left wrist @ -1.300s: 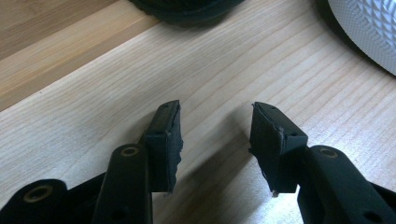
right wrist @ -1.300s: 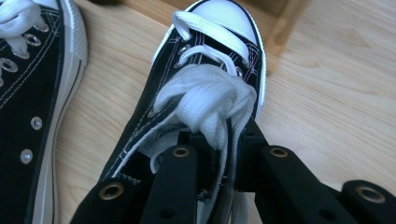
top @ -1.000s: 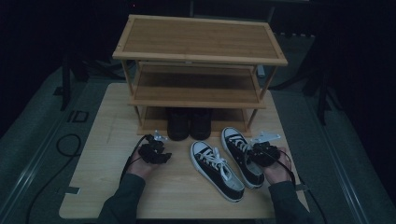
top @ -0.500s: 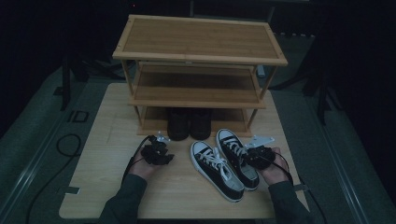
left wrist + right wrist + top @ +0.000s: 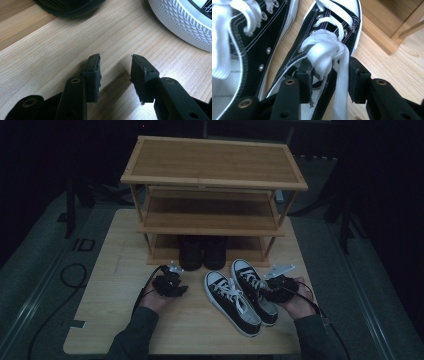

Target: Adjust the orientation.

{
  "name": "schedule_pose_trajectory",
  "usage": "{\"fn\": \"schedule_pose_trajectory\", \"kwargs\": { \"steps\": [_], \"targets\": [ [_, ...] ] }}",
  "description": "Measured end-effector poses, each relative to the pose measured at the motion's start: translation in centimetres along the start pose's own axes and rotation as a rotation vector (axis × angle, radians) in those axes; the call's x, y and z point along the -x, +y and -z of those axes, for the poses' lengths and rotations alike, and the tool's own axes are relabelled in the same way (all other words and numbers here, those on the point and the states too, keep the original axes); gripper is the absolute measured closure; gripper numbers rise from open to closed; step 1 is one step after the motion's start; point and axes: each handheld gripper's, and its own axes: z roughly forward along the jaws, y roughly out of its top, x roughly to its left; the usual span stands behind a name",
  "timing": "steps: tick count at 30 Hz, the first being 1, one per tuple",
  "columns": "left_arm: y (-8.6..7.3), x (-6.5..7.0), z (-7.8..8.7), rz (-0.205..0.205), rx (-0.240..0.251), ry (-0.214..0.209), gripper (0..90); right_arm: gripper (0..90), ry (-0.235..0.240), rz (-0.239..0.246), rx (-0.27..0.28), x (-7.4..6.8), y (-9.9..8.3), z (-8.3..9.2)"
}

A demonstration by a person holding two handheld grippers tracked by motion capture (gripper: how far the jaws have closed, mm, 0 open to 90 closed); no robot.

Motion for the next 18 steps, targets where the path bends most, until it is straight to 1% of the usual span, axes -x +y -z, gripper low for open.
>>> {"fn": "schedule_pose_trajectory", "kwargs": {
  "steps": [5,9,16,18],
  "targets": [
    [-0.1,0.0,0.0,0.004,0.005,-0.002,59.2,56.4,0.0,0.008,0.004,-0.1,0.1,1.0],
    [-0.1,-0.1,0.0,0.005,0.007,-0.003,59.1,54.4,0.001,-0.001,0.009,-0.2,0.0,1.7],
    [-0.1,0.0,0.0,0.005,0.008,-0.002,59.0,52.1,0.021,-0.026,0.039,0.0,-0.1,2.7],
    [0.0,-0.1,0.0,0.004,0.008,-0.003,59.0,49.9,0.038,-0.032,0.046,0.0,0.0,2.9]
  ]
}}
